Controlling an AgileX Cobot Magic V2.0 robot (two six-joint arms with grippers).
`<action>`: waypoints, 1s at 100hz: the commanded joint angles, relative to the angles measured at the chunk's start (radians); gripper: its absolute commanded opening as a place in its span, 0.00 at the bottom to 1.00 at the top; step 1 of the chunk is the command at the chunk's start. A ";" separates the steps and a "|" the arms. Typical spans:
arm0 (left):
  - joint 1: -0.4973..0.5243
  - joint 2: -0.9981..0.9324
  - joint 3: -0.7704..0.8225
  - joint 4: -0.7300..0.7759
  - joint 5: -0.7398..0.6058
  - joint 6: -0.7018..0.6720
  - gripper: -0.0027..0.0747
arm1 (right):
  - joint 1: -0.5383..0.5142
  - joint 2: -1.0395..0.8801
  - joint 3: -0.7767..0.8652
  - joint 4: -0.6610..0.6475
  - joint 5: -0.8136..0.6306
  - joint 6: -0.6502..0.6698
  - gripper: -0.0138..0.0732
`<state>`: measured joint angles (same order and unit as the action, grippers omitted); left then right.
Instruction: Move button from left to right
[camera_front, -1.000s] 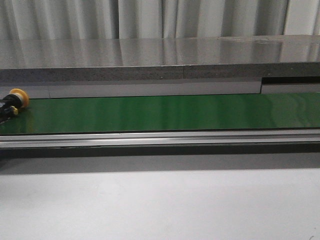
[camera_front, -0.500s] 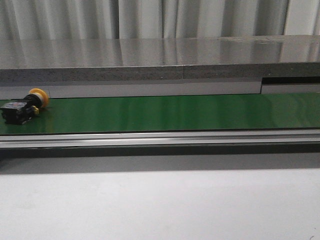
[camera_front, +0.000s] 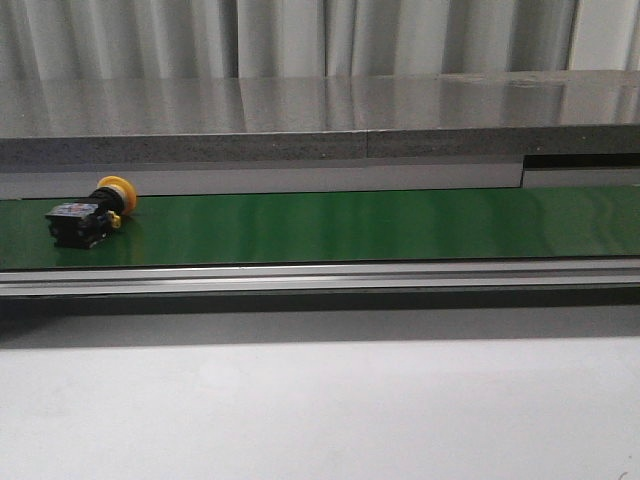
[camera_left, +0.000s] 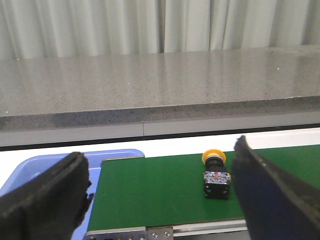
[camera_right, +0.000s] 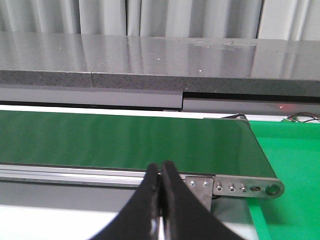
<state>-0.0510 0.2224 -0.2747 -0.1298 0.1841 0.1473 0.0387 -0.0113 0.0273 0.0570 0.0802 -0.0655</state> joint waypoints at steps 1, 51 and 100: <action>-0.009 0.007 -0.027 -0.009 -0.088 -0.003 0.73 | -0.007 -0.021 -0.015 -0.011 -0.089 -0.001 0.08; -0.009 0.007 -0.027 -0.009 -0.090 -0.003 0.01 | -0.007 -0.021 -0.015 -0.011 -0.089 -0.001 0.08; -0.009 0.007 -0.027 -0.009 -0.090 -0.003 0.01 | -0.007 -0.021 -0.015 -0.011 -0.114 -0.001 0.08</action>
<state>-0.0510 0.2224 -0.2732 -0.1298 0.1818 0.1473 0.0387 -0.0113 0.0273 0.0570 0.0584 -0.0655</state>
